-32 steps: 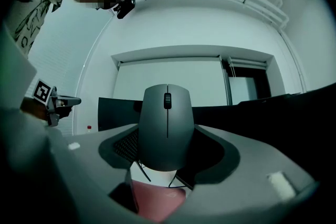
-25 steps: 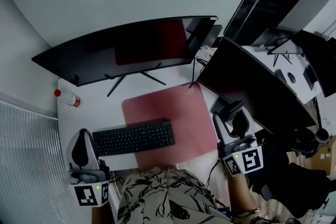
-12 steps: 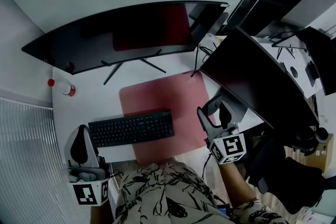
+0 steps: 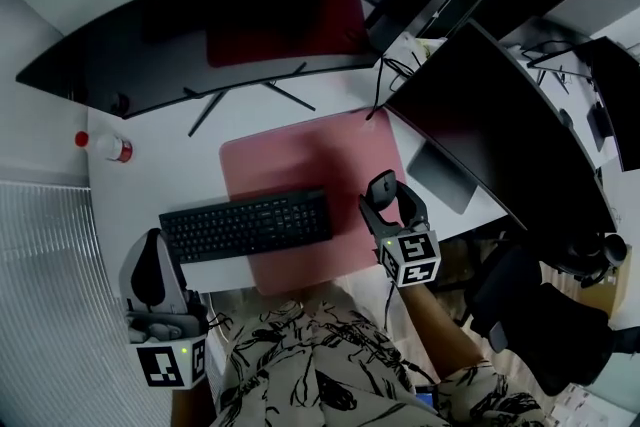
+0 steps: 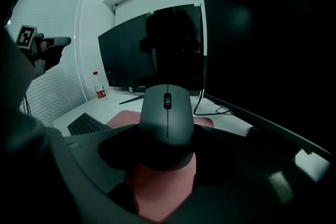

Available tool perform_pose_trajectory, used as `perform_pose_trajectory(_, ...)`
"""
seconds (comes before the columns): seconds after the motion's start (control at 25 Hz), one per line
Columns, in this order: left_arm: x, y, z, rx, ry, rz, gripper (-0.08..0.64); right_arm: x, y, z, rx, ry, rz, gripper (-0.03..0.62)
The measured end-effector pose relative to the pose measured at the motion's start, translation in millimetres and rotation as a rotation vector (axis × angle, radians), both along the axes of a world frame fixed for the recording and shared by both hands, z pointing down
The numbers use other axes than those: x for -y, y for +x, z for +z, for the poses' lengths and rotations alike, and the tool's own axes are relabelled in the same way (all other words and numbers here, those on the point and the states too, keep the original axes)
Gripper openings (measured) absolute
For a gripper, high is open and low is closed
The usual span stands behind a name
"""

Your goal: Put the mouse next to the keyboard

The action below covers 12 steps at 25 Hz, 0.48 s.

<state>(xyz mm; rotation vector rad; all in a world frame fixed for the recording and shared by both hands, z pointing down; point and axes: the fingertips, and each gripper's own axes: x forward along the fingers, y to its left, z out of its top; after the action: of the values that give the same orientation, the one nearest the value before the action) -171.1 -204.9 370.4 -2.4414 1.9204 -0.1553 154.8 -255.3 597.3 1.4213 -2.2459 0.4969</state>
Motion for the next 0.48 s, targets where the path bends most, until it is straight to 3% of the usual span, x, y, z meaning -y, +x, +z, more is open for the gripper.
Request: perform_pose_trajectory(0.48, -2.3, -1.3, 20.5, -0.001, -0.048, -0.002, -0.003, -23.6, -17.4, 93.6, -0.07, -0.234, -0.013, 0.305)
